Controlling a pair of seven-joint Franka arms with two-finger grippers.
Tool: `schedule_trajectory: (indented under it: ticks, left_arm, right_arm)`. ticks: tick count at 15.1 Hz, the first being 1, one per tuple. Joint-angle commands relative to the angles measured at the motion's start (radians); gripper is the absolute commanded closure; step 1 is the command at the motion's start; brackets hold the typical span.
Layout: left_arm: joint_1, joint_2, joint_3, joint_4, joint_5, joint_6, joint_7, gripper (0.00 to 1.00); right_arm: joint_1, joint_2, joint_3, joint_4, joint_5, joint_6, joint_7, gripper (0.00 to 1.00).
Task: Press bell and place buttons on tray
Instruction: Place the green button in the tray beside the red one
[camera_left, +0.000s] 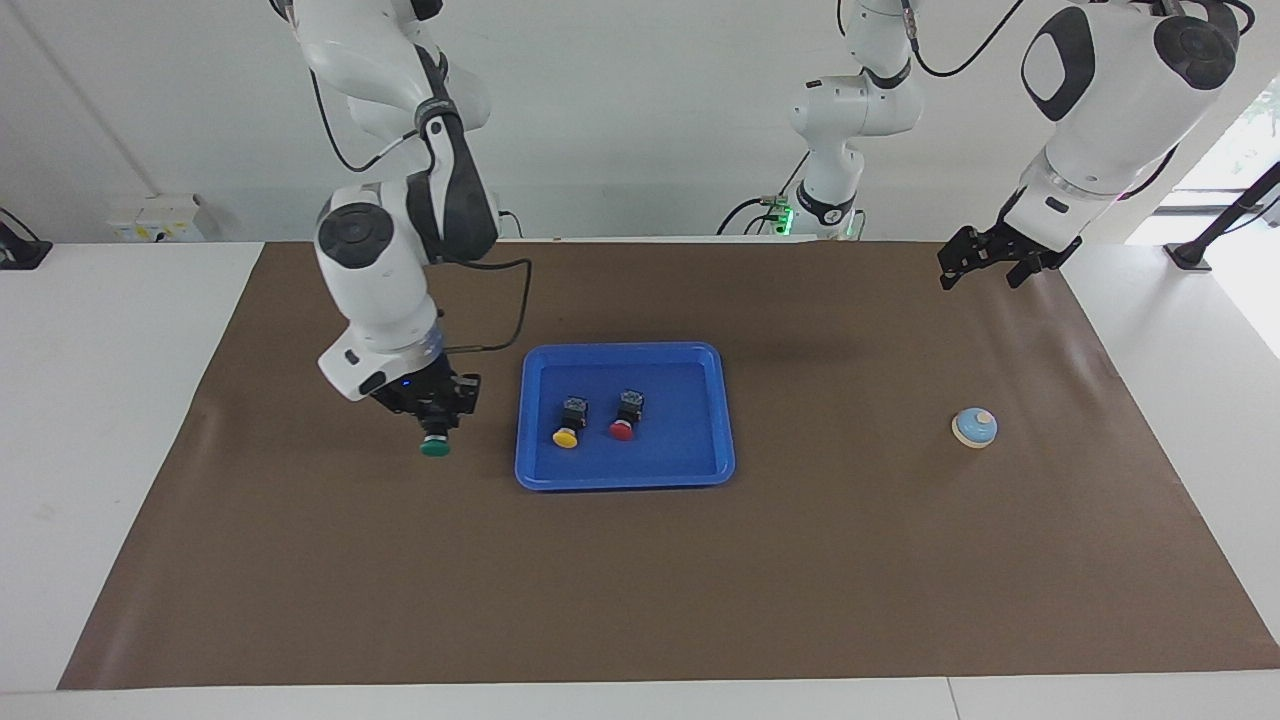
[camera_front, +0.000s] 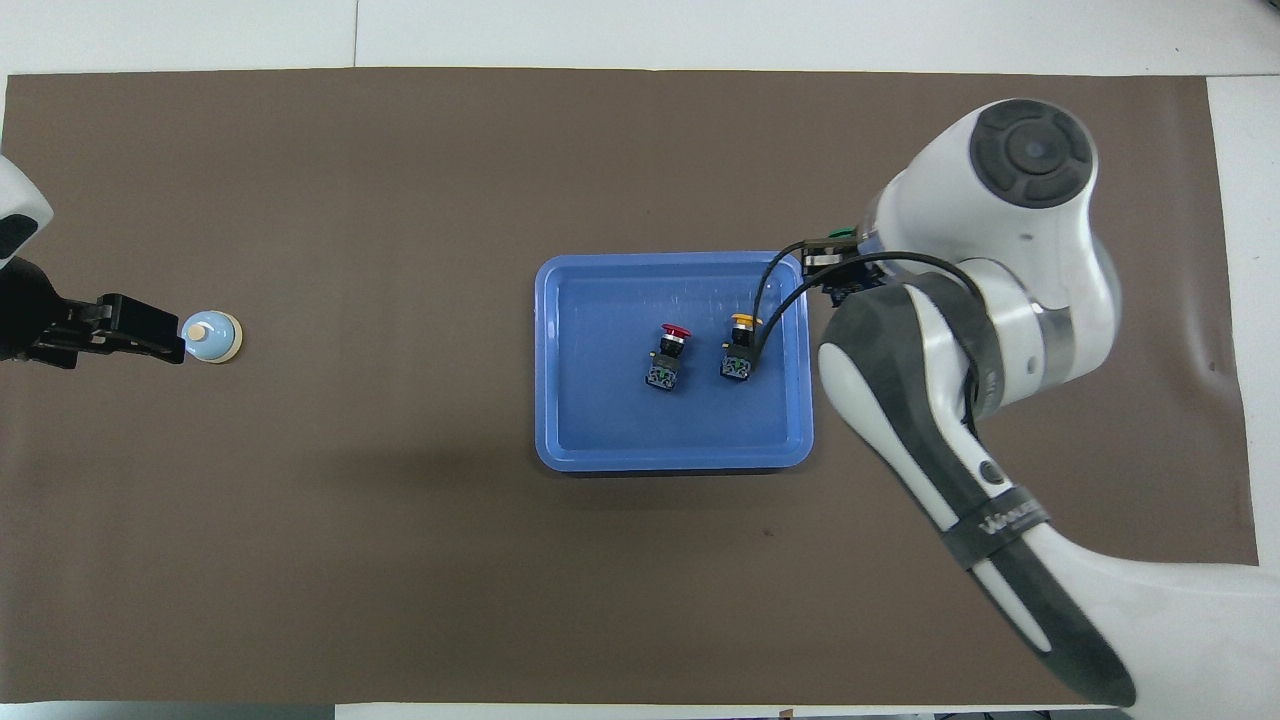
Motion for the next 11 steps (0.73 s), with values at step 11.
schedule_trajectory:
  ticks: [11]
  left_arm:
    - [-0.003,0.003,0.005,0.017,0.002,-0.017,-0.006,0.00]
  right_arm:
    - [0.296,0.224,-0.008,0.017,0.011,0.327,0.399,1.00]
